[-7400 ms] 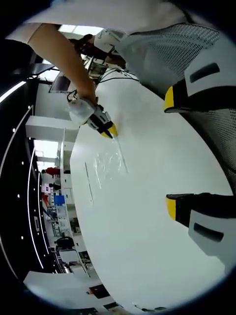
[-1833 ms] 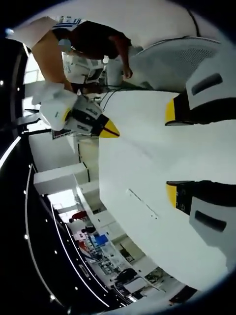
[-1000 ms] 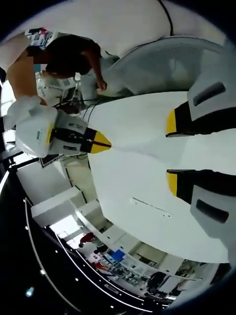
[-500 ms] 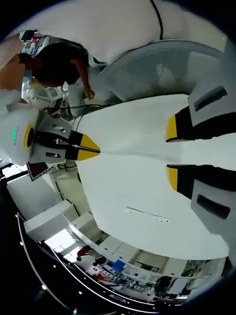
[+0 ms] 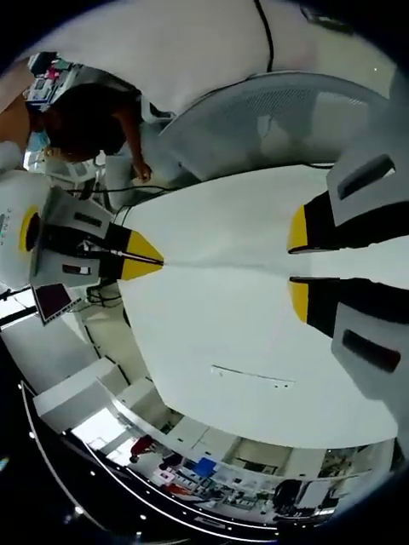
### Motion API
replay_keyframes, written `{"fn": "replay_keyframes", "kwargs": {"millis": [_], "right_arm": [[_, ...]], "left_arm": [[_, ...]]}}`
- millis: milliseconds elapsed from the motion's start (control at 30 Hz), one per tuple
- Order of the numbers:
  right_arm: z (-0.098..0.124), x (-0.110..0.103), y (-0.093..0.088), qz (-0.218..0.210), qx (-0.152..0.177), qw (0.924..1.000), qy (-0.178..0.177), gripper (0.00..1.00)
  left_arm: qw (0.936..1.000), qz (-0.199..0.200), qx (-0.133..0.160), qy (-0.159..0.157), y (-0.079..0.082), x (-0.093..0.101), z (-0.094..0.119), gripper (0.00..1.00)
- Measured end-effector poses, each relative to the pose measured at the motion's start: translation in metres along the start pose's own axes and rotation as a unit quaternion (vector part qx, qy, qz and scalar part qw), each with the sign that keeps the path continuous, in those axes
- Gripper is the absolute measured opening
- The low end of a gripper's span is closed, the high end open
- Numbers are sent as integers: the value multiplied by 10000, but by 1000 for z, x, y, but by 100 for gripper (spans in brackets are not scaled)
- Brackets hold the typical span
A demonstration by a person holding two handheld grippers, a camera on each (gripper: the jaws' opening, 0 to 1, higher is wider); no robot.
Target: Arrange the food packaging bags into a neat stack by flattening each bag and aligning their edges.
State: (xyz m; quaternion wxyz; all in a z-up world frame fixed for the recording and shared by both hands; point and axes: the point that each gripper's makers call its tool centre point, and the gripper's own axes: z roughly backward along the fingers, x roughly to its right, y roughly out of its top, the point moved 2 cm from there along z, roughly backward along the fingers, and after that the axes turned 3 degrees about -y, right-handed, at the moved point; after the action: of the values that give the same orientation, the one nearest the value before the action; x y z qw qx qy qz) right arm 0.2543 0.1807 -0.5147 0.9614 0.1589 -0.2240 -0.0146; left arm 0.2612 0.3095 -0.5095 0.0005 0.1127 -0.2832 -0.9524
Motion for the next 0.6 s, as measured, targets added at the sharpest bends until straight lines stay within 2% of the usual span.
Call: {"fn": "replay_keyframes", "kwargs": {"millis": [167, 600], "right_arm": [[2, -2, 1, 8, 9, 10000, 5, 0], [8, -5, 5, 54, 38, 10000, -13, 0]], "left_arm": [[10000, -14, -79, -1, -1, -3, -1, 11], [9991, -29, -343, -267, -6, 3, -6, 8]]}}
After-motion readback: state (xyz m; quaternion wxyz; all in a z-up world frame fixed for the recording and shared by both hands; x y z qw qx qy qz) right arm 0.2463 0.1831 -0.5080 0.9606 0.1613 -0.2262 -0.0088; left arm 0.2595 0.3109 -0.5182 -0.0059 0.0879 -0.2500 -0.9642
